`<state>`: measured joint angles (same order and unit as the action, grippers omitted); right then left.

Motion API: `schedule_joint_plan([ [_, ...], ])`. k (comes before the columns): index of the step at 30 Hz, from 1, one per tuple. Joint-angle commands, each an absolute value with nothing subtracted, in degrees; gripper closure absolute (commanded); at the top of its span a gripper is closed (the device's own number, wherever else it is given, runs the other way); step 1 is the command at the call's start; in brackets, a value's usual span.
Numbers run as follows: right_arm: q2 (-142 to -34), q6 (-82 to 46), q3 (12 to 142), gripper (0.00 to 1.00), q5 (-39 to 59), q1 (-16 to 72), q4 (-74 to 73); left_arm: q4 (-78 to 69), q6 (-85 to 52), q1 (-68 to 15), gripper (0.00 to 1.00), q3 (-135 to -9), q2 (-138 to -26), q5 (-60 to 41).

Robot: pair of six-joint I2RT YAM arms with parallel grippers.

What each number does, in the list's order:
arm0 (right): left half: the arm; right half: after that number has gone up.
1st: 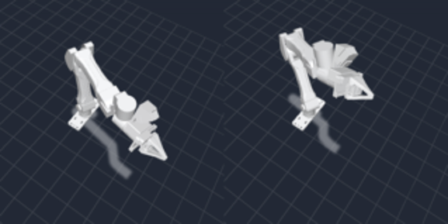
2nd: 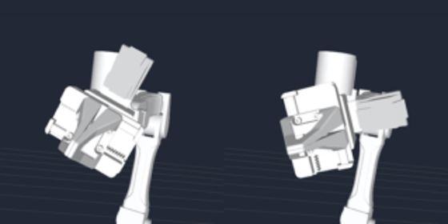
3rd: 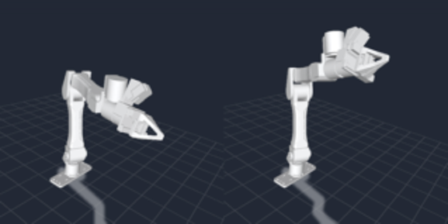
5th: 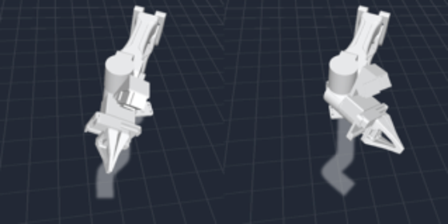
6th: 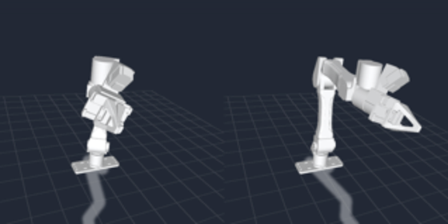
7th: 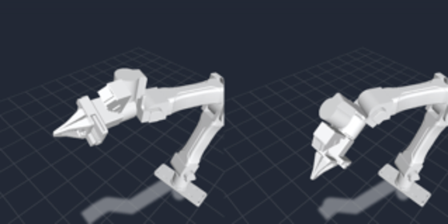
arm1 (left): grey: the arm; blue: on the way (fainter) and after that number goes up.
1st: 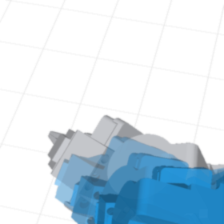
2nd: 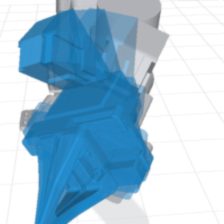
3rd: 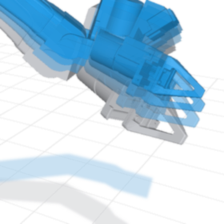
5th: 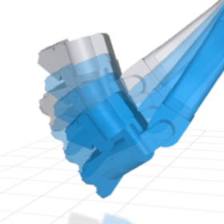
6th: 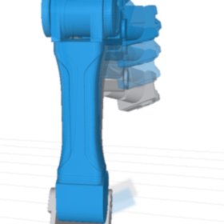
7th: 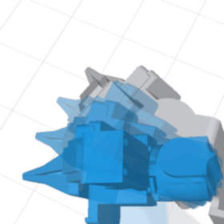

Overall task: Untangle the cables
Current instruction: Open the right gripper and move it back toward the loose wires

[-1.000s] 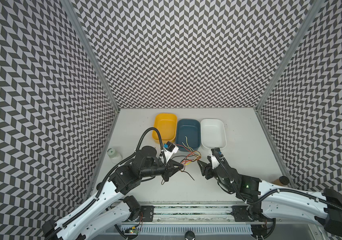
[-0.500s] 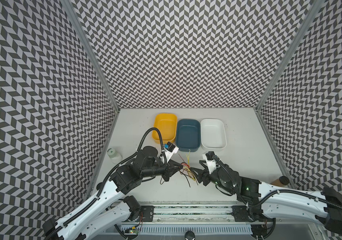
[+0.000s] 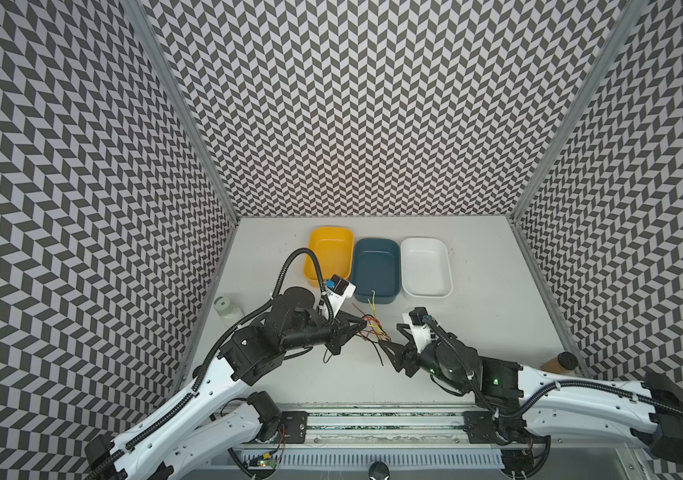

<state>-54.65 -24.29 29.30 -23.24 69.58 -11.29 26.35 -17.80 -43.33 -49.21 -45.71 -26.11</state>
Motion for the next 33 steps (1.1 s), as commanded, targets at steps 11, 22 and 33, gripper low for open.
schedule_joint_plan([
  [11,-63.2,-40.5,40.0,0.37,-53.8,70.8,2.7,23.0,-22.6,-46.7,1.00,-46.1,-40.6,-25.7],
  [22,-61.3,-26.1,34.9,0.33,-51.6,70.5,-16.3,22.1,-26.6,-47.8,1.00,-44.6,-37.9,-26.5],
  [33,-54.4,-21.9,27.9,0.31,-44.6,70.5,-26.6,21.7,-30.3,-49.9,1.00,-43.8,-36.7,-25.4],
])
